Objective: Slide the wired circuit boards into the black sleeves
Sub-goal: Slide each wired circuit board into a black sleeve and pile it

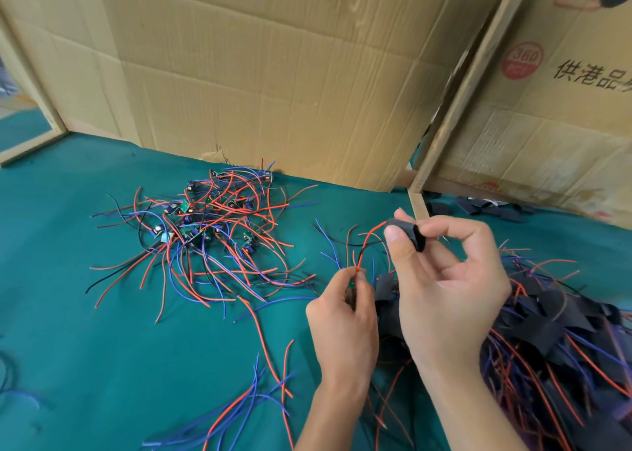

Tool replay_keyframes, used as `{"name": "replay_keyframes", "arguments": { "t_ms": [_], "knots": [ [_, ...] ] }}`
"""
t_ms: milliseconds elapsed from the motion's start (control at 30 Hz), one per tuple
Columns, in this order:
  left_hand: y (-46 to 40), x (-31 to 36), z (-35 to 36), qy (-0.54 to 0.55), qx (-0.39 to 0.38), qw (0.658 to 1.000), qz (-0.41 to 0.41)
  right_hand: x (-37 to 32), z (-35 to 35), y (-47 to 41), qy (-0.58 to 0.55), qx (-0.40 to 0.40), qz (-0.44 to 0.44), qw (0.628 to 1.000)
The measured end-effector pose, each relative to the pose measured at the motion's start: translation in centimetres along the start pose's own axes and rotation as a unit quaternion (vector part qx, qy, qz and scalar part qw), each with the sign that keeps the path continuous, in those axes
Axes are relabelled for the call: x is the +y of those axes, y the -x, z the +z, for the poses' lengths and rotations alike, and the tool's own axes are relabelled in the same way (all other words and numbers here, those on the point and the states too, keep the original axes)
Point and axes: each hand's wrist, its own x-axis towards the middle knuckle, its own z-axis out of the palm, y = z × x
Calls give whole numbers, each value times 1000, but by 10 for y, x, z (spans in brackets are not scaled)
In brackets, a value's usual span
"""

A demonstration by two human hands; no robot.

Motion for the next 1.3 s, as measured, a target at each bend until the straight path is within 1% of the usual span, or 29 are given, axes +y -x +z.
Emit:
{"name": "replay_keyframes", "arguments": {
  "t_ms": [133, 333, 400, 500, 600, 700, 833, 900, 967, 1100, 1167, 1300],
  "knots": [
    [0, 0, 2, 0, 0, 1000, -3, 4, -3, 1, 4, 6, -18, 1000],
    [0, -1, 0, -6, -7, 1000, 1, 9, -6, 1, 54, -40, 18, 998],
    [0, 0, 0, 2, -11, 1000, 3, 11, -6, 0, 79, -52, 50, 994],
    [2, 3, -3, 17, -25, 999, 20, 14, -5, -1, 89, -57, 103, 989],
    [3, 8, -5, 30, -38, 998, 44, 18, -4, -2, 43, -62, 188, 979],
    [4, 11, -7, 29, -55, 996, 65, 20, -5, -6, -18, -64, 278, 958],
    [6, 12, -7, 88, -74, 993, 28, 21, -10, -16, -4, -88, 320, 943],
    [7, 12, -7, 90, -68, 993, 37, 23, -11, -17, 2, -96, 328, 940],
    [7, 8, -7, 82, -63, 994, 37, 25, -13, -17, -9, -86, 345, 935],
    [7, 6, -8, 27, -43, 998, 42, 28, -14, -22, -6, -75, 357, 931],
    [7, 7, -9, 6, -24, 997, 70, 29, -15, -24, 7, -85, 357, 930],
    [7, 8, -9, -16, 2, 993, 114, 26, -16, -32, 35, -129, 381, 915]
  ]
}}
